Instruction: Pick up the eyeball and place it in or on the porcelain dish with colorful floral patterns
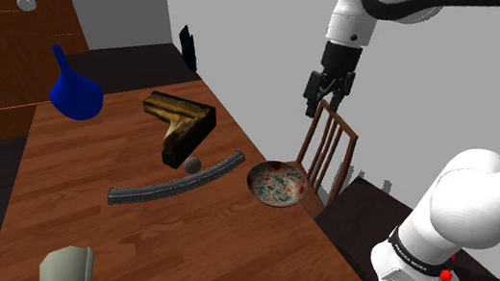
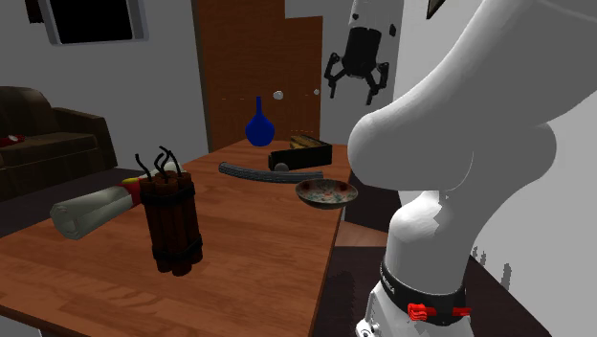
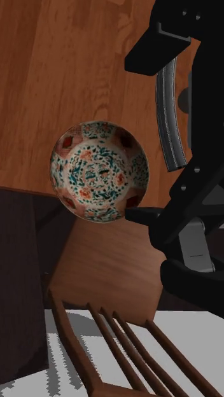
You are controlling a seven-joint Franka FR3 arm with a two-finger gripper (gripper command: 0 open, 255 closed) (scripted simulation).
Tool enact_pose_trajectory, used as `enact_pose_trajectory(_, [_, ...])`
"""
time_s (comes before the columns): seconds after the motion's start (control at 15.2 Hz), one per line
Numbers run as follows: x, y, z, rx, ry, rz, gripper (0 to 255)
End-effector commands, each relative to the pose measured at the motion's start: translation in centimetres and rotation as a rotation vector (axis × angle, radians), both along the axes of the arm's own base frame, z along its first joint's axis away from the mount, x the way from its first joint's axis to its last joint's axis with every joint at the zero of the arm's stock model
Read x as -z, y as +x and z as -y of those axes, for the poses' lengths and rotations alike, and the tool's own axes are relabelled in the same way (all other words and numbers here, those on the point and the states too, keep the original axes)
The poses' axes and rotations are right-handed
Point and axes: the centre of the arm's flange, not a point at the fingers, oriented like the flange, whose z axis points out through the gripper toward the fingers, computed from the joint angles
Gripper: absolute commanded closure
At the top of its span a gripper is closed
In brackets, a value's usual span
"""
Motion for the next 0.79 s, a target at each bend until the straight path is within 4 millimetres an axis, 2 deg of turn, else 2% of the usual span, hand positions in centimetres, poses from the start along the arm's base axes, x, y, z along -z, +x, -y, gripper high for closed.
enact_pose_trajectory(0.0, [1.9, 1.7, -1.1, 0.008, 0.003, 0.008, 0])
enact_pose_trajectory(0.73, [10.7, 10.4, -7.8, 0.046, 0.017, 0.040, 0])
